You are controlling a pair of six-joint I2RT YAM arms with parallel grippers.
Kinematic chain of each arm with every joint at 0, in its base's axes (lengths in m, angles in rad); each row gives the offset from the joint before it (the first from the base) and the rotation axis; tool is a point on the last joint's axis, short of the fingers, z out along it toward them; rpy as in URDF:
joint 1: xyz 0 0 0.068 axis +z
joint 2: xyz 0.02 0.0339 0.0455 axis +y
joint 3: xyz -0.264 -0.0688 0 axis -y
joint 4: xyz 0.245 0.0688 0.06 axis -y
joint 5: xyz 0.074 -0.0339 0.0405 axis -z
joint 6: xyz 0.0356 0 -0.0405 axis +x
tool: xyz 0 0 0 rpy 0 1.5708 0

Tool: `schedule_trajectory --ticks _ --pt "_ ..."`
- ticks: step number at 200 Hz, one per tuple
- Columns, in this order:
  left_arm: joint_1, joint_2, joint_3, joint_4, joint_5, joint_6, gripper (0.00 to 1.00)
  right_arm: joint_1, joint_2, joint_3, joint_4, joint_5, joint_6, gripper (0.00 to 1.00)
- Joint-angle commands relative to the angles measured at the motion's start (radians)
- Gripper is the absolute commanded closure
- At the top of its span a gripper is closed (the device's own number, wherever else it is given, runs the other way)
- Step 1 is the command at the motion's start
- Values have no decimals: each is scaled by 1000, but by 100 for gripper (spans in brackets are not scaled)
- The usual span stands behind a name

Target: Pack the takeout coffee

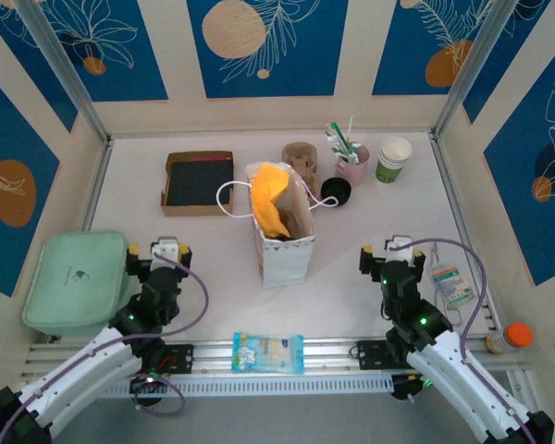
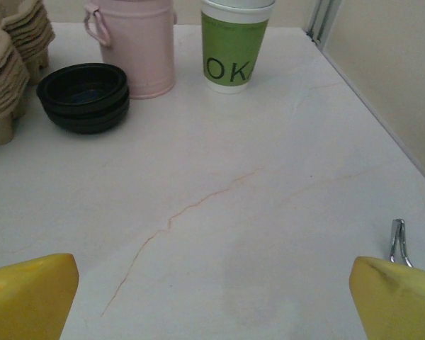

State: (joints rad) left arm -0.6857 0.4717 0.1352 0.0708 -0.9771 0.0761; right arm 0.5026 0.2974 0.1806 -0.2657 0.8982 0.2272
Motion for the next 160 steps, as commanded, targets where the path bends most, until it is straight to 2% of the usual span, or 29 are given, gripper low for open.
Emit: schedule_trajectory --ticks 1,45,87,125,160 --pt "-9 27 1 35 -15 -19 0 -29 -10 0 24 -31 8 1" --pt "-9 58 -1 67 -42 -17 0 -47 -3 3 21 -39 16 1" --pt "-9 -1 -11 41 -60 -24 0 -96 62 16 46 -63 34 1" --pt "-9 6 -14 59 -57 -16 0 -139 122 -15 215 -106 -40 1" --pt "-6 60 -32 175 -63 33 0 -201 209 -24 331 -158 -64 1"
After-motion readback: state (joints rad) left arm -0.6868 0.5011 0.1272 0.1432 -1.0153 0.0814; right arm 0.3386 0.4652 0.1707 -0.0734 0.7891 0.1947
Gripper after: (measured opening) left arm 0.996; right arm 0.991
